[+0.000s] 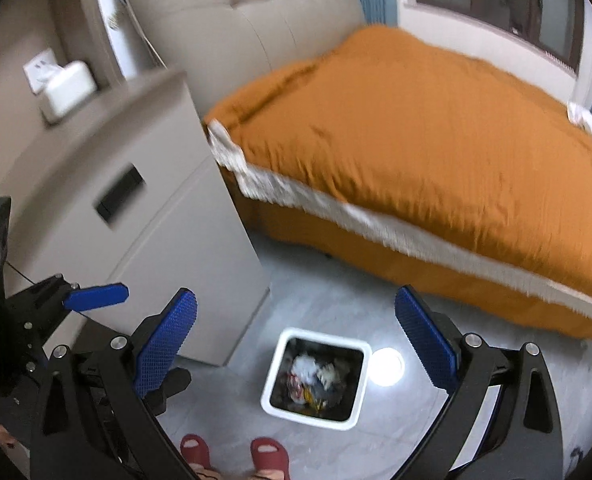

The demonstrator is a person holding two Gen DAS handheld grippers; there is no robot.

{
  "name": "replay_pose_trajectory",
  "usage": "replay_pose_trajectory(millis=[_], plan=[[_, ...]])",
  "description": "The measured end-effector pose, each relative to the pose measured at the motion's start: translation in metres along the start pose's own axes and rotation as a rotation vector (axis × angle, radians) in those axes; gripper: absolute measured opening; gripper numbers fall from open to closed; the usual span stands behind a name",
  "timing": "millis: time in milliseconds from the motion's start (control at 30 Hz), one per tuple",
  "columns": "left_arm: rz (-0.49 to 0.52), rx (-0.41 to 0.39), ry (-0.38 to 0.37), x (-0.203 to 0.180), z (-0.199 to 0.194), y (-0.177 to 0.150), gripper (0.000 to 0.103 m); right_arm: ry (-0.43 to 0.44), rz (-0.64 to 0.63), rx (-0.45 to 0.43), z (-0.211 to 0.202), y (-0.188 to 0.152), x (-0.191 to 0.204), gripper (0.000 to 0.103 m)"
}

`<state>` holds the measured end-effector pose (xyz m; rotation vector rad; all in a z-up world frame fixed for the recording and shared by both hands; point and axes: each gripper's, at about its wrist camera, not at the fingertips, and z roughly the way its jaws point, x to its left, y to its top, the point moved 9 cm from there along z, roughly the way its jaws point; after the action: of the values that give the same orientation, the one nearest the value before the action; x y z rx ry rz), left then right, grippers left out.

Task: Collect trash
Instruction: 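Move both open tools back toward the desk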

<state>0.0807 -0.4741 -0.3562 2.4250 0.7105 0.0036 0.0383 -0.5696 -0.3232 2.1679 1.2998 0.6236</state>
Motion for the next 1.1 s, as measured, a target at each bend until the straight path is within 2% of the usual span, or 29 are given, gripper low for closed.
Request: replay_pose_trajectory(millis=[100, 300, 467, 633, 867, 967, 1100], plan=[[-0.036, -0.049, 0.026, 0.008, -0.027, 0.009, 0.098, 0.027, -0.034, -0.063, -0.024, 0.024, 0.015, 0.099], [-0.109, -0.128, 0.097, 0.029, -0.081, 0.014, 0.098, 0.101, -0.078, -0.127, -0.052, 0.052, 0.046, 0.099], [-0.149, -0.189, 0.181, 0.049, -0.124, 0.018, 0.098, 0.18, -0.127, -0.159, -0.07, 0.069, 0.085, 0.099], [-0.207, -0.256, 0.29, 0.074, -0.177, 0.015, 0.098, 0.291, -0.192, -0.205, -0.087, 0.091, 0.139, 0.099], [-0.327, -0.33, 0.462, 0.127, -0.251, -0.008, 0.098, 0.432, -0.303, -0.254, -0.106, 0.114, 0.231, 0.099], [-0.38, -0.332, 0.552, 0.162, -0.277, -0.026, 0.098, 0.485, -0.344, -0.261, -0.112, 0.118, 0.276, 0.099], [-0.504, -0.36, 0.677, 0.213, -0.322, -0.065, 0.098, 0.559, -0.425, -0.251, -0.115, 0.115, 0.34, 0.099]])
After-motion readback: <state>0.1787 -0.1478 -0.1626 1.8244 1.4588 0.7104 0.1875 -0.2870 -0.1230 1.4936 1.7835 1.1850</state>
